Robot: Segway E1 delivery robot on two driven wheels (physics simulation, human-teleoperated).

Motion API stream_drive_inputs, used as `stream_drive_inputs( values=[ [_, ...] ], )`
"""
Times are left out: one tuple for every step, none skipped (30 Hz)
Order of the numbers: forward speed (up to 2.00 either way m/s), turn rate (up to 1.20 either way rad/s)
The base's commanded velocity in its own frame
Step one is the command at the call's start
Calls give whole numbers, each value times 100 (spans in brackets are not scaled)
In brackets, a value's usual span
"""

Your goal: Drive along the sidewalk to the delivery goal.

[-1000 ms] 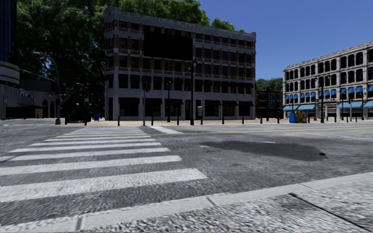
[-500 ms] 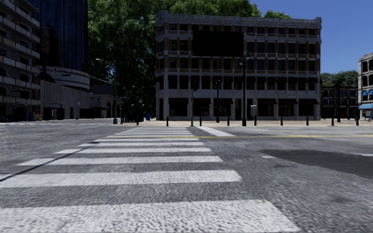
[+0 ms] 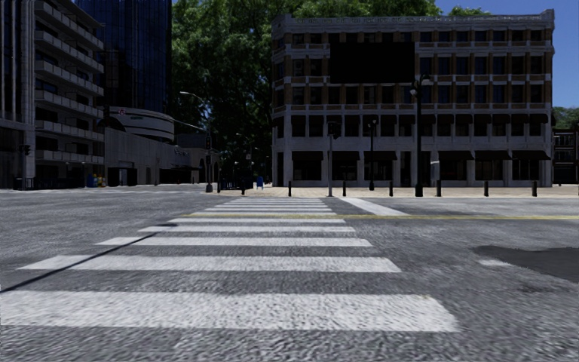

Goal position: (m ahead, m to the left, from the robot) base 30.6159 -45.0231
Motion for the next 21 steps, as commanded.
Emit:
stream_drive_inputs(
  values=[
    [125,0],
    [125,0],
    [125,0],
    [125,0],
    [125,0],
    [125,0],
    [125,0],
    [125,0],
    [125,0],
    [130,0],
    [136,0],
    [137,0],
    [137,0],
    [138,0],
    [139,0],
    [139,0],
    [139,0],
    [143,0],
    [200,0],
    [200,0],
    [200,0]
  ],
)
